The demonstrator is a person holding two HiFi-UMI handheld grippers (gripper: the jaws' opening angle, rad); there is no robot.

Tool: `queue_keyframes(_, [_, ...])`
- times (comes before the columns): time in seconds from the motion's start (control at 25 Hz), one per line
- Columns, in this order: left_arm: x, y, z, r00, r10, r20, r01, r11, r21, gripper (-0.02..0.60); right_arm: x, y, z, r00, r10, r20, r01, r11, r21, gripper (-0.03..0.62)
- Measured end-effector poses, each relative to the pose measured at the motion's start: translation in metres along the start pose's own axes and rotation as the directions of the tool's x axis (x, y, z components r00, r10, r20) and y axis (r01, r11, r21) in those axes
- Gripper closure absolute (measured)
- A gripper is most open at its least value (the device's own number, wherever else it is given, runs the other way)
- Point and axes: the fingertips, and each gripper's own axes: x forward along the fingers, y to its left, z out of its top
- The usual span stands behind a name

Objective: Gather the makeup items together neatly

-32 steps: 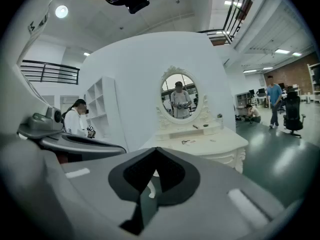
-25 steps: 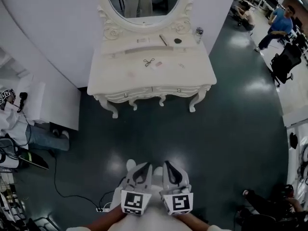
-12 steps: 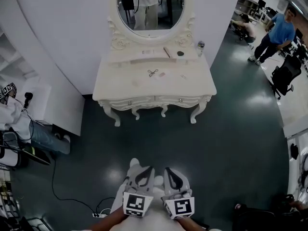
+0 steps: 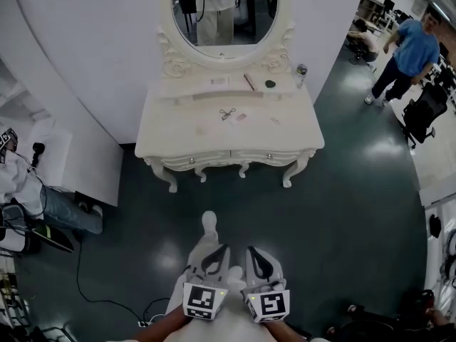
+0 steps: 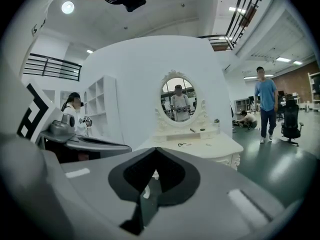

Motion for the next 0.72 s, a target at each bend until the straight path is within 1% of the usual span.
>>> queue_keyframes(0.28, [0.058, 0.044, 0.026, 0.999, -0.040, -0.034, 0.039, 0.999, -0.018, 0.580, 0.068, -0.022, 0.013, 0.998, -0.022, -0.056, 0.023, 1.000, 0.018, 0.594])
queue_keyframes(0.52, [0.105, 0.097, 0.062, 0.995, -0.077, -0.057, 0.076, 0.997, -0.017, 0.580, 0.139, -0.035, 0.041, 0.996, -0.063, -0.069, 0.065, 0.998, 0.024, 0.594])
queue_keyframes(0.72, [0.142, 0.139, 0.088, 0.990, -0.123, -0.070, 0.123, 0.992, -0.012, 0.580, 0.198, -0.044, 0.064, 0.993, -0.098, -0.071, 0.100, 0.995, 0.028, 0.594])
